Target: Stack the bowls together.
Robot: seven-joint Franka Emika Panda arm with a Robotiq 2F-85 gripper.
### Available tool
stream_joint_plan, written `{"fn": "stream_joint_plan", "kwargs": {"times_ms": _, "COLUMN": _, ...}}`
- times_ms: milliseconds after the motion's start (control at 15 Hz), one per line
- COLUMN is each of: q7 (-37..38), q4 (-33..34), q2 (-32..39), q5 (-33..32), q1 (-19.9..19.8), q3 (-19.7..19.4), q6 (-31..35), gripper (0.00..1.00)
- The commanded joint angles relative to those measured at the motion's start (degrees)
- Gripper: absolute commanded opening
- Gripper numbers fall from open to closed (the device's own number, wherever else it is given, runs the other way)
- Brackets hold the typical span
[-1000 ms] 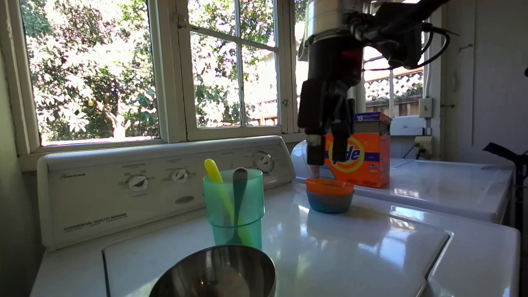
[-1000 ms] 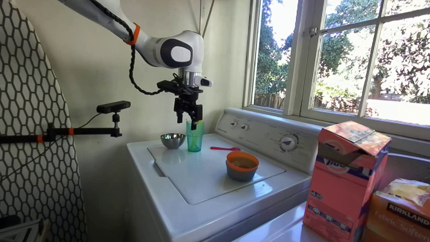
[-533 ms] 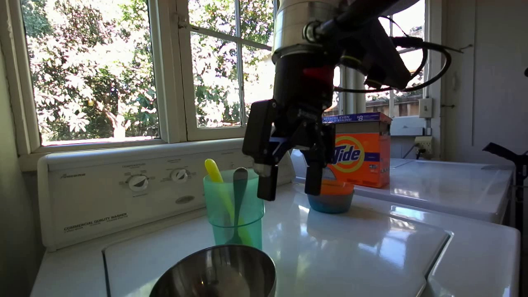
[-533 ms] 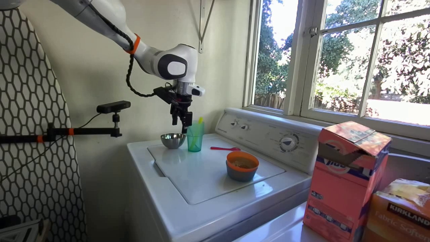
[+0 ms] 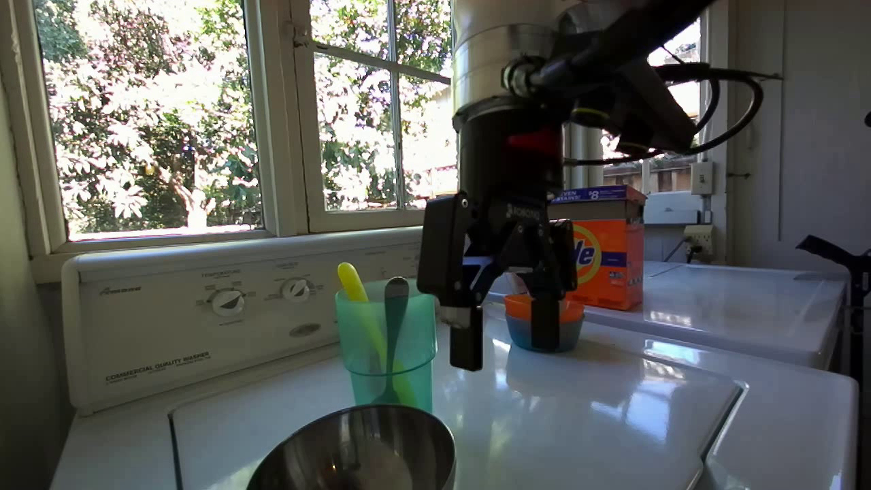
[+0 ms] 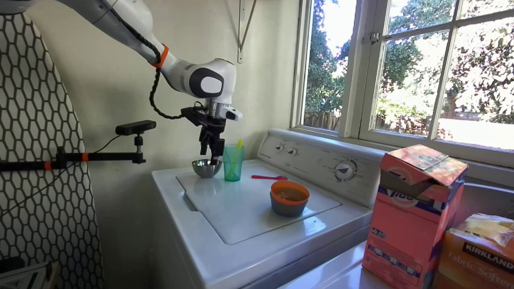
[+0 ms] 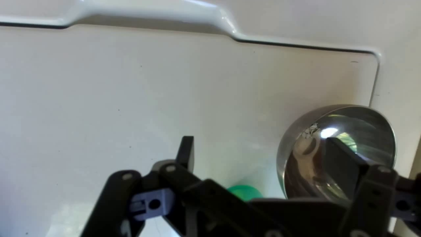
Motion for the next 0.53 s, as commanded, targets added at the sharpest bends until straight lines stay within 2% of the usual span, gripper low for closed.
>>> {"fn": "stream_joint_plan", "kwargs": {"times_ms": 0, "q7": 5.36, "q4": 0.45, "q2": 1.51, "q5": -3.73, "q1": 1.14, "q3": -0.09, "q6": 0.94, "gripper": 1.0}}
{"fn": "stream_joint_plan", "kwargs": {"times_ms": 267, "q7": 11.66, "q4": 1.64, "q2": 4.11, "q5": -11.66, "q1": 3.09, "q3": 0.31, "q6": 1.89, "gripper": 1.0}}
{"fn": "stream_joint_plan", "kwargs": {"times_ms": 467, "q7": 12.89, "q4": 2.83, "q2": 5.63, "q5": -13.71, "q1": 4.91, "q3": 1.08, "q6": 4.07, "gripper": 1.0}}
